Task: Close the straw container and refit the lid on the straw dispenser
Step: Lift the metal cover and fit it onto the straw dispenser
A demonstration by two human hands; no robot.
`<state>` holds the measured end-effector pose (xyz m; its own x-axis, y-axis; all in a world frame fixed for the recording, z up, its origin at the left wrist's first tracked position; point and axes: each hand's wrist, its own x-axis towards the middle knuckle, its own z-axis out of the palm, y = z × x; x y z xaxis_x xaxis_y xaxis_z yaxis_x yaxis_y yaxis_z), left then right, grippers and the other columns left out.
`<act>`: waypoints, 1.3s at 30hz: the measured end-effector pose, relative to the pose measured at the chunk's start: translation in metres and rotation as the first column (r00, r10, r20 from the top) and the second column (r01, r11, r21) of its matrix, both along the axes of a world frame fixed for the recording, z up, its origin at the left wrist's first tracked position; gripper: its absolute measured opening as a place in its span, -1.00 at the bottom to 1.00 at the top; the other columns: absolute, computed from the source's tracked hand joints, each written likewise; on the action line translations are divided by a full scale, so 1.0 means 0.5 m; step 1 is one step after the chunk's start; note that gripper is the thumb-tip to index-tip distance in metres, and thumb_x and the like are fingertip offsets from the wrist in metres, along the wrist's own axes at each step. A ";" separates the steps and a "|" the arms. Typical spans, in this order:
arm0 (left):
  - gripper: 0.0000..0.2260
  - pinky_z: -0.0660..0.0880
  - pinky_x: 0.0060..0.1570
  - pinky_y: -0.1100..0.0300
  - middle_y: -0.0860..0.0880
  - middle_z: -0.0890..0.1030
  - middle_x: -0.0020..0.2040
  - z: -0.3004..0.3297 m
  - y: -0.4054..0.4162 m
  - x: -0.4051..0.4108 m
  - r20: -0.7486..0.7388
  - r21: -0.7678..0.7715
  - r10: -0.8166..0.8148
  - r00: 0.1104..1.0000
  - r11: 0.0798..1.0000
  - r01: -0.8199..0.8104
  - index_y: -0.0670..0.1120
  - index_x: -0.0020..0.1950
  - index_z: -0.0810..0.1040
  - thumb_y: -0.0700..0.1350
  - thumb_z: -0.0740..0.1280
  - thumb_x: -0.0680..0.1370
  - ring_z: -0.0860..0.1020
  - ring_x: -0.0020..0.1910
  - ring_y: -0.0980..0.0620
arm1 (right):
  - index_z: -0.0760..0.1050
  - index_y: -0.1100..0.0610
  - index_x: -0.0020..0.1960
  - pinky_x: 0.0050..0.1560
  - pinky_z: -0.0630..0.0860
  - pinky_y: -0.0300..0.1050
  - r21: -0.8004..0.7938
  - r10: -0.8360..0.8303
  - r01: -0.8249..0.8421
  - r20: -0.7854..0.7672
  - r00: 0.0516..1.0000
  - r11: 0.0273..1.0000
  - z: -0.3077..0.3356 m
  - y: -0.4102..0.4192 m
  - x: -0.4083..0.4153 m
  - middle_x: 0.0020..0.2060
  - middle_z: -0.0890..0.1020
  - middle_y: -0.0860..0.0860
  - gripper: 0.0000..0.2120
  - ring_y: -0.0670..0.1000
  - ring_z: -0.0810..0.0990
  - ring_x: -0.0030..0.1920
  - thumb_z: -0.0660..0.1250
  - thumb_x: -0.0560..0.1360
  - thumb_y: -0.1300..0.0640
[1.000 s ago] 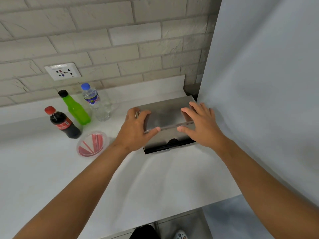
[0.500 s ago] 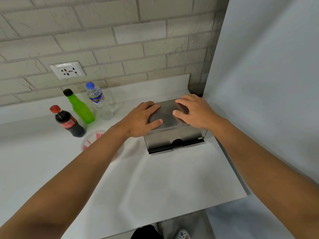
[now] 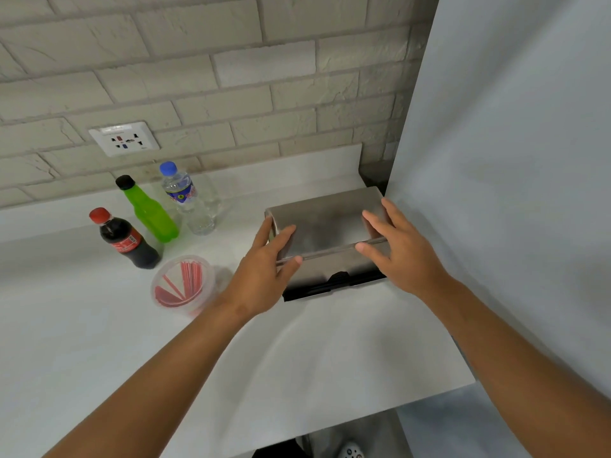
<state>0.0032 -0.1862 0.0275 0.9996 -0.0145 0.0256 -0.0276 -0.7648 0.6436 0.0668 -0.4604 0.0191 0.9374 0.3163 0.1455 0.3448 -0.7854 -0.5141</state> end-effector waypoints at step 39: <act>-0.34 0.26 0.59 0.01 0.09 0.28 0.64 -0.022 0.031 0.044 -0.106 -0.286 0.058 0.993 0.954 -0.087 0.17 0.62 0.27 -0.04 0.47 0.58 0.25 0.62 0.12 | 0.22 -0.01 0.61 0.41 0.22 -0.24 0.138 -0.051 0.059 -0.062 0.997 0.989 -0.018 0.009 0.024 0.67 0.04 -0.10 -0.34 -0.33 0.03 0.48 0.37 0.58 -0.08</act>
